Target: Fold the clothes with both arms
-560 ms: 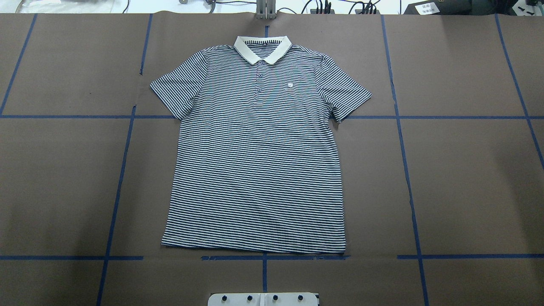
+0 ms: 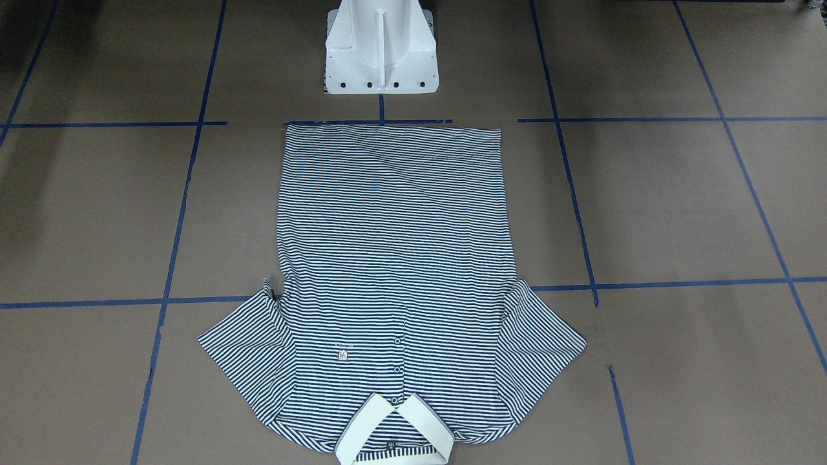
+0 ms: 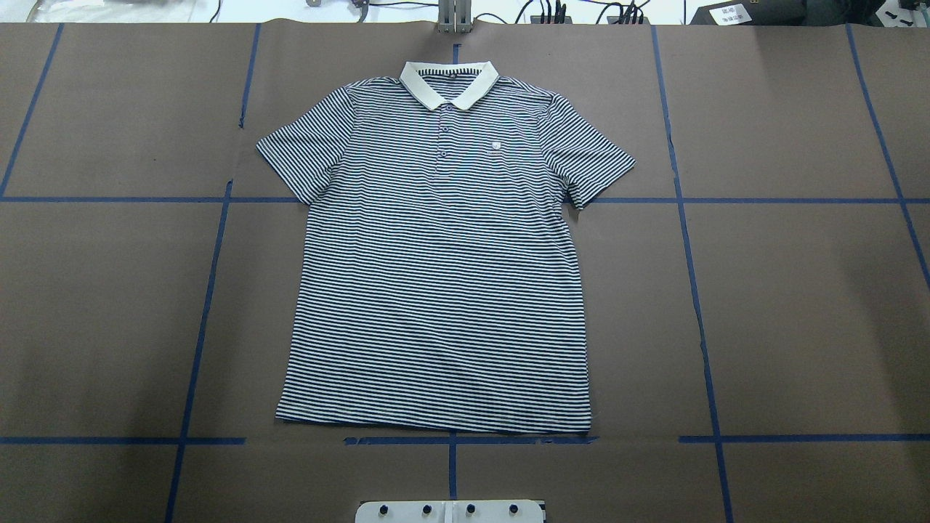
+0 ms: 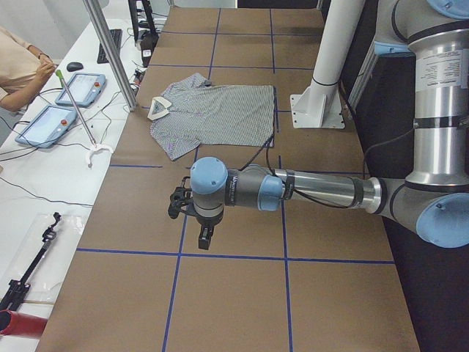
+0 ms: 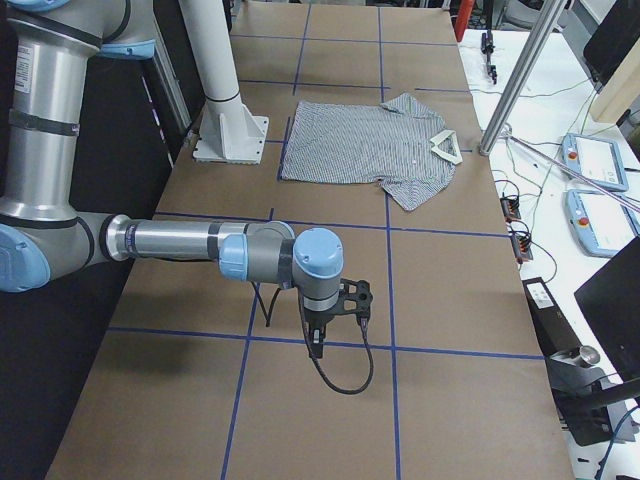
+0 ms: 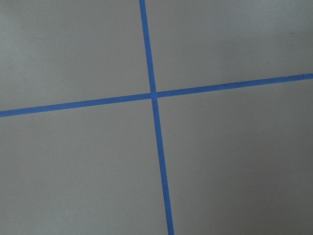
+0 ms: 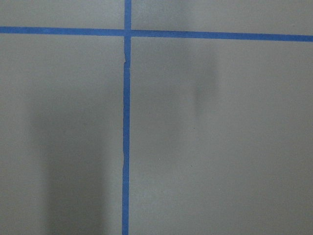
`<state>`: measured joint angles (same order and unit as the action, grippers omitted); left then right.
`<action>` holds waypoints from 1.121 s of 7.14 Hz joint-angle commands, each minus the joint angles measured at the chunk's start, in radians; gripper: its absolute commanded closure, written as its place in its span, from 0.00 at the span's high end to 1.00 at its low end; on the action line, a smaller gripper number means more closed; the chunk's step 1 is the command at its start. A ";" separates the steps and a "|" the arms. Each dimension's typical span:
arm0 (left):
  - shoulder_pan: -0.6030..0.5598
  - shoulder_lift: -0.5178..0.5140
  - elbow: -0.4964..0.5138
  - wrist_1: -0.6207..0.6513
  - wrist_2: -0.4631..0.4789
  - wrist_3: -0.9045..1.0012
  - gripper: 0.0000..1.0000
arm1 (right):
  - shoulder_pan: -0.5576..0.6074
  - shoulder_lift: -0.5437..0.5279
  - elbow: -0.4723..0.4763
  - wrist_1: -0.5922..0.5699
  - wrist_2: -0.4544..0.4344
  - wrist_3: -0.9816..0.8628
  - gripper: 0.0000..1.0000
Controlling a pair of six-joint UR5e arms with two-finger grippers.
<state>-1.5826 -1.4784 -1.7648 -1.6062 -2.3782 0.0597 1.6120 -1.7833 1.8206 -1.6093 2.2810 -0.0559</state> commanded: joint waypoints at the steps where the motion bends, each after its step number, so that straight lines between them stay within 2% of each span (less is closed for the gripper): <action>1: 0.004 -0.009 -0.007 -0.079 0.045 -0.004 1.00 | -0.015 0.038 -0.020 0.192 -0.004 0.002 1.00; 2: 0.004 -0.040 -0.008 -0.184 0.051 -0.001 1.00 | -0.014 0.073 -0.064 0.286 0.003 0.007 1.00; 4: 0.003 -0.111 0.056 -0.543 0.051 0.000 1.00 | -0.015 0.146 -0.157 0.307 0.050 0.013 1.00; 5: 0.007 -0.164 0.140 -0.633 0.047 -0.009 1.00 | -0.014 0.185 -0.185 0.331 0.105 0.016 1.00; 6: 0.007 -0.193 0.162 -0.638 0.045 -0.097 1.00 | -0.015 0.217 -0.188 0.330 0.115 0.030 1.00; 7: 0.031 -0.218 0.163 -0.638 0.025 -0.150 1.00 | -0.027 0.263 -0.190 0.331 0.117 0.180 1.00; 8: 0.053 -0.238 0.159 -0.640 0.021 -0.199 1.00 | -0.088 0.315 -0.178 0.333 0.115 0.346 1.00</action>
<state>-1.5546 -1.6871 -1.6089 -2.2379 -2.3470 -0.0735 1.5739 -1.5281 1.6362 -1.2790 2.3931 0.1153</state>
